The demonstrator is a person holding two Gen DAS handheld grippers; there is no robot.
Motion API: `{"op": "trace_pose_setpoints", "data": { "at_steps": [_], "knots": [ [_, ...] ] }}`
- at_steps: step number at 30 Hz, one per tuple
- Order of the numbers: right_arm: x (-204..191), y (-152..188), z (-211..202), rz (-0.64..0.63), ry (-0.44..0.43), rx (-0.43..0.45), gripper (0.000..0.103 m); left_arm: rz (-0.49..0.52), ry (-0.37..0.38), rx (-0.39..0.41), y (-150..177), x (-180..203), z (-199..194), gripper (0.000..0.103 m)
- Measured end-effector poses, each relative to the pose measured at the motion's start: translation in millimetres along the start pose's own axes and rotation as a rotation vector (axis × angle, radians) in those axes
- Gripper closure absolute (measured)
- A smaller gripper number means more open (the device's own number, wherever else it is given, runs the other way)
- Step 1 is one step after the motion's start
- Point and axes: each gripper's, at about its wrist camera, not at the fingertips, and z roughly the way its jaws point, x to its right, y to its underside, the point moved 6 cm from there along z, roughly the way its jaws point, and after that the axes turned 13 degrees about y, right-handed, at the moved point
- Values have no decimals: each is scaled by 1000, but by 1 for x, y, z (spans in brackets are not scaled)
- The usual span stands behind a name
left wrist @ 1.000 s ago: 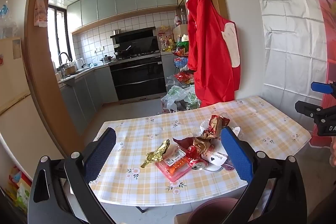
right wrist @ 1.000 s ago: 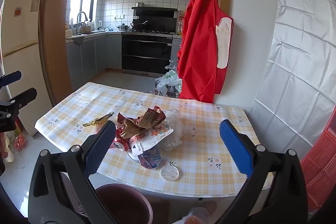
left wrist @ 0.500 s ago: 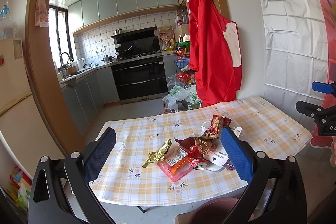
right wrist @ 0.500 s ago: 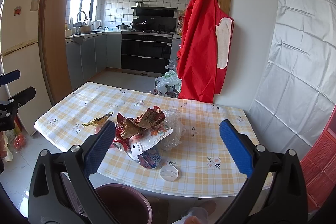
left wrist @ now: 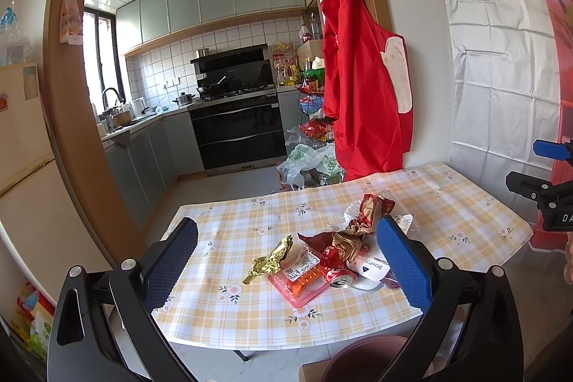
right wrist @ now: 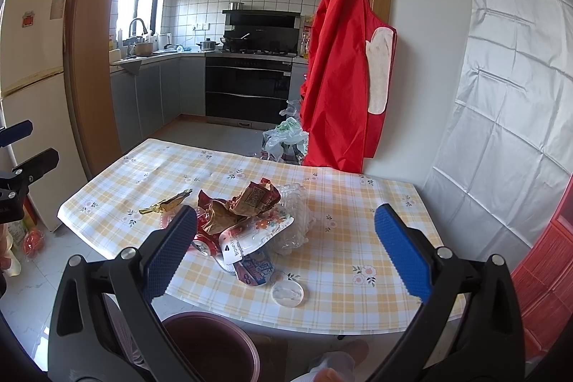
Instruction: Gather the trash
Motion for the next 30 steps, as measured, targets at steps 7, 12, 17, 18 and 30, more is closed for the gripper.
{"op": "trace_pose_setpoints", "data": {
  "at_steps": [7, 12, 17, 18, 30],
  "knots": [
    [0, 2, 0, 0, 0, -1, 6, 1, 0, -1, 1, 1, 3, 5],
    [0, 3, 0, 0, 0, -4, 6, 1, -1, -3, 2, 1, 3, 5],
    [0, 3, 1, 0, 0, -4, 6, 0, -1, -3, 5, 1, 4, 5],
    [0, 3, 1, 0, 1, -4, 6, 0, -1, -4, 4, 2, 4, 5],
    [0, 2, 1, 1, 1, -5, 6, 0, -3, -6, 6, 2, 4, 5]
  ]
}}
